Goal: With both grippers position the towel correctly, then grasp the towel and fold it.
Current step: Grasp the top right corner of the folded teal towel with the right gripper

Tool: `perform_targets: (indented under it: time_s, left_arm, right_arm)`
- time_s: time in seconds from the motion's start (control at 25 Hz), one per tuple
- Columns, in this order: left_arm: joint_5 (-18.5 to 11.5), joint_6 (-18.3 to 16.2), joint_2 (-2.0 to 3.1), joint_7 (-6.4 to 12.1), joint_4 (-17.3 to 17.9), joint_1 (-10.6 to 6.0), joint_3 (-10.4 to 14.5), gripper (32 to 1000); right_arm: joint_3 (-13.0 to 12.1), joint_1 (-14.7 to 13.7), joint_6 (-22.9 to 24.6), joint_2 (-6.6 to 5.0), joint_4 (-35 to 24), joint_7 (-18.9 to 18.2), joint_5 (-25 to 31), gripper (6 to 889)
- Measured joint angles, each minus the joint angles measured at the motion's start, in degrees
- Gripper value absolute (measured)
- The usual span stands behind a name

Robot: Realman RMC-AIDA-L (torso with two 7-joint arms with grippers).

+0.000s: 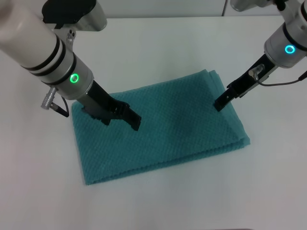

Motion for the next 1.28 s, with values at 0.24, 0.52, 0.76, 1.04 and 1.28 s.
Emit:
perform_targets:
  time_s: [0.24,0.52,0.76,1.04,1.28]
  left_arm:
    - [0.0,0.0,0.0,0.0,0.0,0.0,0.0,879]
    - [0.0,0.0,0.0,0.0,0.0,0.0,0.0,880]
    - [0.0,0.0,0.0,0.05,0.0,0.0,0.1,880]
    - [-0.3,-0.4,0.0,0.09,0.0,0.0,0.3,879]
    - [-0.4,-0.6,0.0,0.09,0.0,0.0,0.2,879]
  right_arm:
    - [0.0,-0.1,0.0,0.0,0.0,0.0,0.0,855]
    - [-0.2,-0.2,0.0,-0.07,0.0,0.0,0.0,855]
    - [-0.3,-0.3,0.1,-0.09,0.1,0.0,0.0,856]
    - [-0.3,-0.5,4.1,-0.58,5.3,0.0,0.0,856]
    - [-0.3,-1.0,7.8,-0.68,8.0,0.2,-1.1,856]
